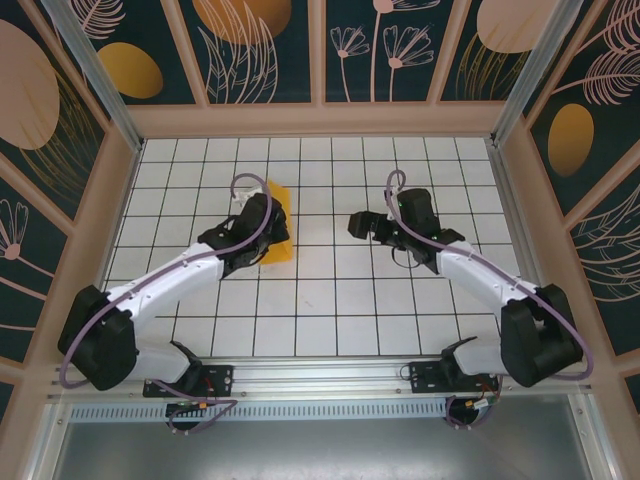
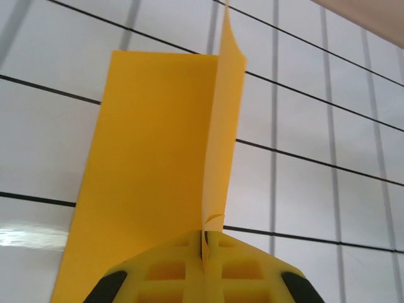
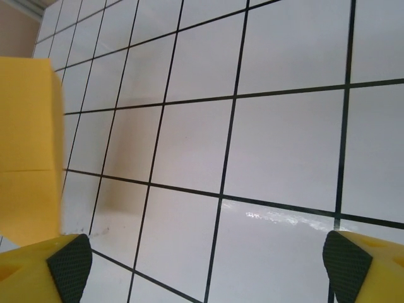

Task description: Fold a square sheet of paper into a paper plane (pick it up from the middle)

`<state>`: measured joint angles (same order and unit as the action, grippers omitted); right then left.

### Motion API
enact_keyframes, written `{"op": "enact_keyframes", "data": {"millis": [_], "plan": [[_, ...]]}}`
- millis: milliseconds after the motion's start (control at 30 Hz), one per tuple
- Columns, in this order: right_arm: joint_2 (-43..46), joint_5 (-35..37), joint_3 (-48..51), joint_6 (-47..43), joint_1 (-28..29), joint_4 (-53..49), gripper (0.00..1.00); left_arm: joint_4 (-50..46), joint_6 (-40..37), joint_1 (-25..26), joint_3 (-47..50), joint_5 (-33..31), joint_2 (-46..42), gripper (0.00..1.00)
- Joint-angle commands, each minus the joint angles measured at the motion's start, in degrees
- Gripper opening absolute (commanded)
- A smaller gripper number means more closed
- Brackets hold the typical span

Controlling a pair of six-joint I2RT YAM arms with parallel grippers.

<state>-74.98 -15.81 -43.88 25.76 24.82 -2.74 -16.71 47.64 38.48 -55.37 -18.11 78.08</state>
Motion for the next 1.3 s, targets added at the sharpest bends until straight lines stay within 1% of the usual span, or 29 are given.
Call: {"op": "enact_keyframes", "data": {"millis": [0, 133, 300, 533, 667, 767, 967, 1167, 1267], "plan": [[3.89, 2.80, 2.87, -0.49, -0.32, 3.55, 0.99, -13.51, -3.16, 0.81, -3.73, -11.82, -1.05, 0.00], [6.17, 4.36, 4.80, 0.32, -0.38, 5.35, 0.99, -19.83, -4.19, 1.58, -6.53, -18.71, 1.06, 0.00], [7.21, 5.32, 8.05, 1.74, -0.37, 9.42, 0.99, -25.15, -4.16, 2.51, -8.68, -24.16, 7.16, 0.00], [6.91, 9.03, 12.25, 4.15, -0.51, 15.02, 0.98, -26.09, -1.52, 4.55, -10.27, -27.99, 15.98, 0.00], [6.51, 9.43, 14.21, 5.60, -0.82, 17.60, 0.98, -27.18, -0.89, 6.69, -13.67, -29.21, 24.10, 0.01], [6.43, 11.03, 15.80, 6.72, -0.89, 19.04, 0.98, -28.43, -0.68, 8.32, -16.83, -30.09, 29.81, 0.03], [6.61, 15.03, 17.76, 8.64, -1.44, 20.04, 0.97, -27.90, -1.35, 9.61, -22.41, -28.43, 37.09, 0.06], [5.29, 15.90, 18.51, 10.60, -3.16, 20.19, 0.97, -20.43, -2.29, 10.39, -20.24, -22.58, 37.14, 0.10], [5.19, 15.81, 18.74, 11.24, -3.76, 20.06, 0.97, -18.57, -2.29, 10.48, -18.82, -20.15, 36.88, 0.12]]}}
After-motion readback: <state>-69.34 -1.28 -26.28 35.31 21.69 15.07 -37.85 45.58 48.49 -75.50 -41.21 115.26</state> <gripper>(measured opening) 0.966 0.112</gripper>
